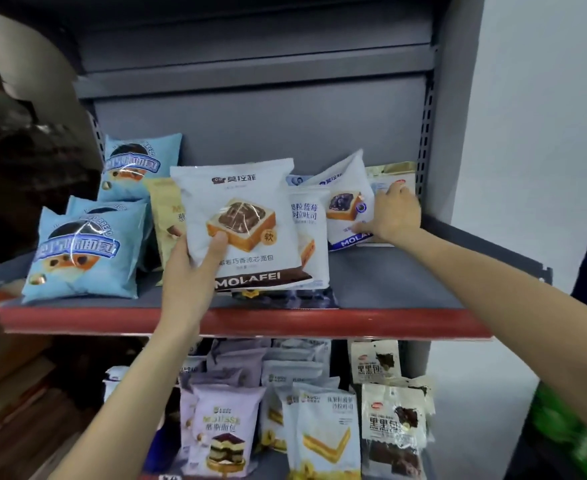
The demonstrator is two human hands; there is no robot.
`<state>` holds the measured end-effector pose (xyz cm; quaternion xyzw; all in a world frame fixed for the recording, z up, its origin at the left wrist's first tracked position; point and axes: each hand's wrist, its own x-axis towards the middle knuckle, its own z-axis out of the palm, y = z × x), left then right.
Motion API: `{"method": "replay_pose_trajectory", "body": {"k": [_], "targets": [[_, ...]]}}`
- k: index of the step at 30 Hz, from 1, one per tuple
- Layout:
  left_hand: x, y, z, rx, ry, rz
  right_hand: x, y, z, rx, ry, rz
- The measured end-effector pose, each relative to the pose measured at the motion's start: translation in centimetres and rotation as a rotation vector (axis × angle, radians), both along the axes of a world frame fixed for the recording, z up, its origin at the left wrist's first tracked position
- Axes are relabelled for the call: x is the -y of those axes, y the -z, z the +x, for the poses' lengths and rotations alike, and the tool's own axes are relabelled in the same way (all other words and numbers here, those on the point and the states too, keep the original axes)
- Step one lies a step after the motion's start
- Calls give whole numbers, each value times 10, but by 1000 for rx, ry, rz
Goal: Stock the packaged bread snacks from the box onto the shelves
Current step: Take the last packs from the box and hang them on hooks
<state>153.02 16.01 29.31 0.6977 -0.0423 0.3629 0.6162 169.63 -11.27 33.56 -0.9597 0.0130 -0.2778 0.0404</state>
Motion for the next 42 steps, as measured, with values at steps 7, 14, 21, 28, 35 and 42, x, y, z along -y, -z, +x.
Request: {"method": "replay_pose_trajectory", "body": {"k": [7, 14, 21, 28, 35, 42], "targets": [[8, -4, -1, 5, 7, 2, -3, 23, 19, -150, -296, 338], [28, -16, -1, -7, 0, 58, 16, 16, 29, -78, -90, -37], [56, -38, 2, -9, 4, 141, 26, -4, 4, -128, -177, 149], [122, -60, 30, 37, 108, 221, 67, -53, -96, -197, -842, 1065], [167, -48, 53, 15, 177, 116, 87, -34, -110, -206, -936, 1050], [156, -42, 40, 30, 119, 528, 102, -13, -74, -116, -739, 1005]]}}
